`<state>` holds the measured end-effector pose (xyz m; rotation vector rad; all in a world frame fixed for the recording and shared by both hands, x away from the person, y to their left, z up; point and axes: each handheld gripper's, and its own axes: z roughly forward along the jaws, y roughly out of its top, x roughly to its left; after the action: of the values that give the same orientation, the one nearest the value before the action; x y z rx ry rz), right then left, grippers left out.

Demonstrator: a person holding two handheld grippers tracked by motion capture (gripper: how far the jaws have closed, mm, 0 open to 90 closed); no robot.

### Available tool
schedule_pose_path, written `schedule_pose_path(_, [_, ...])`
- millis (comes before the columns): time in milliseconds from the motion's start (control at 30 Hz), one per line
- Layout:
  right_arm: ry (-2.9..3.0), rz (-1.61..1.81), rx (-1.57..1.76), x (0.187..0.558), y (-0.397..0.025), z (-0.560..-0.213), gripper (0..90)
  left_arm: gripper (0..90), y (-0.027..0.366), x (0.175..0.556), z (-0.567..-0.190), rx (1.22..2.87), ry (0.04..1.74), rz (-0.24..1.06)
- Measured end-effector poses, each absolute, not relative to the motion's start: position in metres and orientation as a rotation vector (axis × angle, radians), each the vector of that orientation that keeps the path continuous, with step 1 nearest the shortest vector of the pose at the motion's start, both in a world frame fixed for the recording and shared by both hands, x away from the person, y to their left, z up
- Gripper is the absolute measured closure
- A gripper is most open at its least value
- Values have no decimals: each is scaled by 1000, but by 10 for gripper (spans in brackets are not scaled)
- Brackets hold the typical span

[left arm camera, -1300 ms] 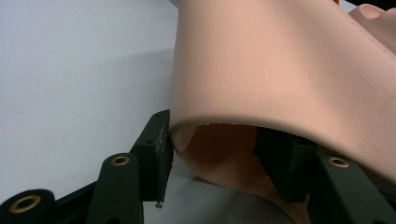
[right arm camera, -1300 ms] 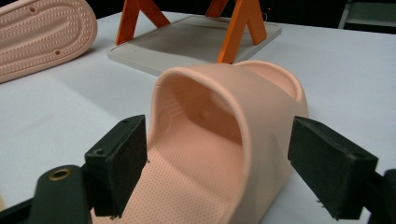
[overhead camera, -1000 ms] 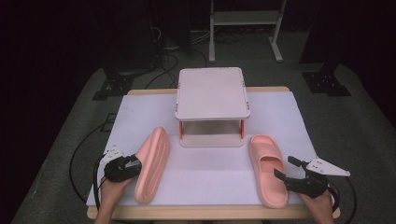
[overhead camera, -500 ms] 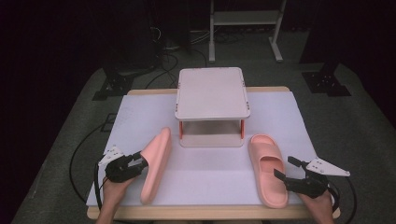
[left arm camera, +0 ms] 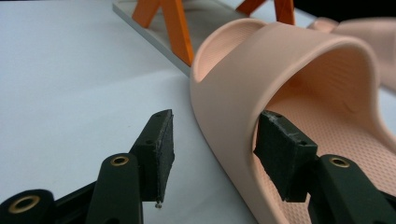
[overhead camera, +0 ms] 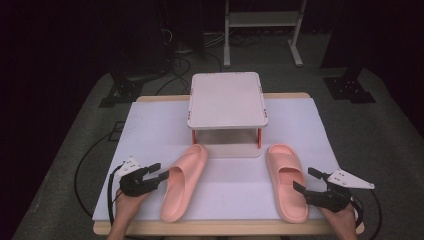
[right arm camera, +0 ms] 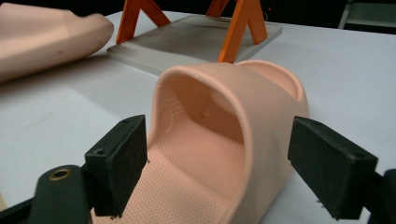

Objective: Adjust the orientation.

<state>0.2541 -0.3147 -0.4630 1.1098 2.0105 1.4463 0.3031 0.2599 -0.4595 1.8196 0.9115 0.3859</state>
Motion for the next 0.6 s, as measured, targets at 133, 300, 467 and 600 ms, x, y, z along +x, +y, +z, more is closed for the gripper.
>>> schedule_pose_path(133, [2010,1443,1108,254,-314,-463,194,460,244,302,-460,1858,866,357])
schedule_pose_path(300, [2010,1443,1110,253,-314,-463,194,456,241,302,-461,1867,859,355])
schedule_pose_path(467, [2013,1445,1111,254,-313,-463,194,450,241,303,-462,1865,862,352])
schedule_pose_path(600, [2021,1442,1105,254,-311,-463,194,447,237,302,-463,1888,861,361])
